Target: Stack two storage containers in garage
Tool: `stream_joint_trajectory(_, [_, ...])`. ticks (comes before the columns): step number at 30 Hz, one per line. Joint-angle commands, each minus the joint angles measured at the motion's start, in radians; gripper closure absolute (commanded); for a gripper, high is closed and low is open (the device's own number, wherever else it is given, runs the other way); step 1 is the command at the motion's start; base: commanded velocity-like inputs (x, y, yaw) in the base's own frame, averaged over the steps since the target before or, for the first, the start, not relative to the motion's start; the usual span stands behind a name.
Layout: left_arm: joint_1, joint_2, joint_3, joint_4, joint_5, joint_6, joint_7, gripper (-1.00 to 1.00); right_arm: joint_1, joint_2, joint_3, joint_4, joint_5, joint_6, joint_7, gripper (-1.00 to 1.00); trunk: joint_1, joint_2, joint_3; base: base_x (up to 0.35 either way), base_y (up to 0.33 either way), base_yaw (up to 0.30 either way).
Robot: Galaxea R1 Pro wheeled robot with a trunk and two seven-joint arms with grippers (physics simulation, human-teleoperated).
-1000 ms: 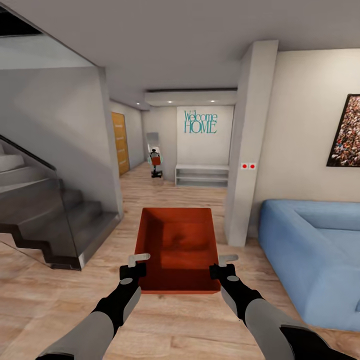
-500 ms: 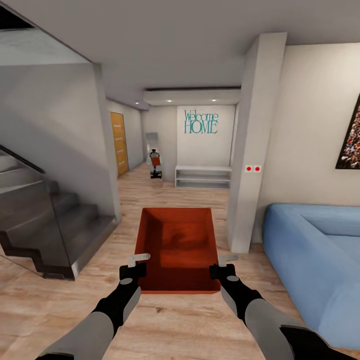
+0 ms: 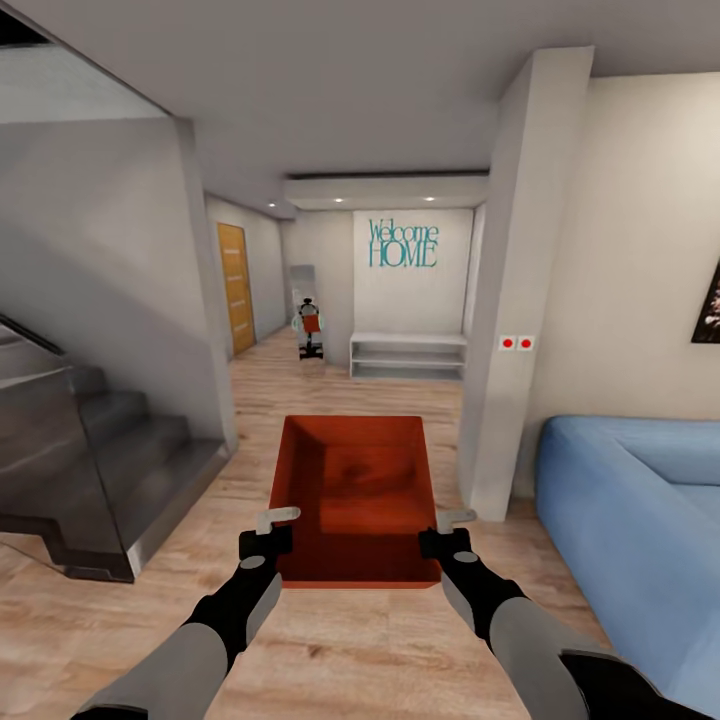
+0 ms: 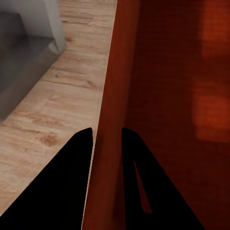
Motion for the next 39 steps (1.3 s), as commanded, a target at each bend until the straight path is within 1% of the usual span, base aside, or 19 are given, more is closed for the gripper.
stream_joint_trajectory(1, [-0.001, 0.024, 0.001, -0.002, -0.014, -0.056, 0.020, 1.00, -0.001, 0.001, -0.044, 0.004, 0.002, -0.003, 0.007, 1.00, 0.001, -0.002, -0.002, 0.322, 0.000, 0.000])
stream_joint_trajectory(9, [-0.001, 0.024, 0.002, -0.002, -0.014, -0.056, 0.020, 1.00, -0.001, 0.001, -0.044, 0.004, 0.002, -0.003, 0.007, 1.00, 0.001, -0.002, -0.002, 0.322, 0.000, 0.022])
stream_joint_trajectory(22, [0.000, 0.024, 0.001, -0.002, -0.014, -0.056, 0.020, 1.00, -0.001, 0.000, -0.044, 0.004, 0.002, -0.003, 0.007, 1.00, 0.001, -0.002, -0.002, 0.322, 0.000, 0.220])
stream_joint_trajectory(39, [-0.001, 0.024, 0.002, -0.002, -0.014, -0.056, 0.020, 1.00, -0.001, -0.001, -0.044, 0.003, 0.002, -0.003, 0.007, 1.00, 0.001, -0.002, -0.002, 0.322, 0.000, 0.011])
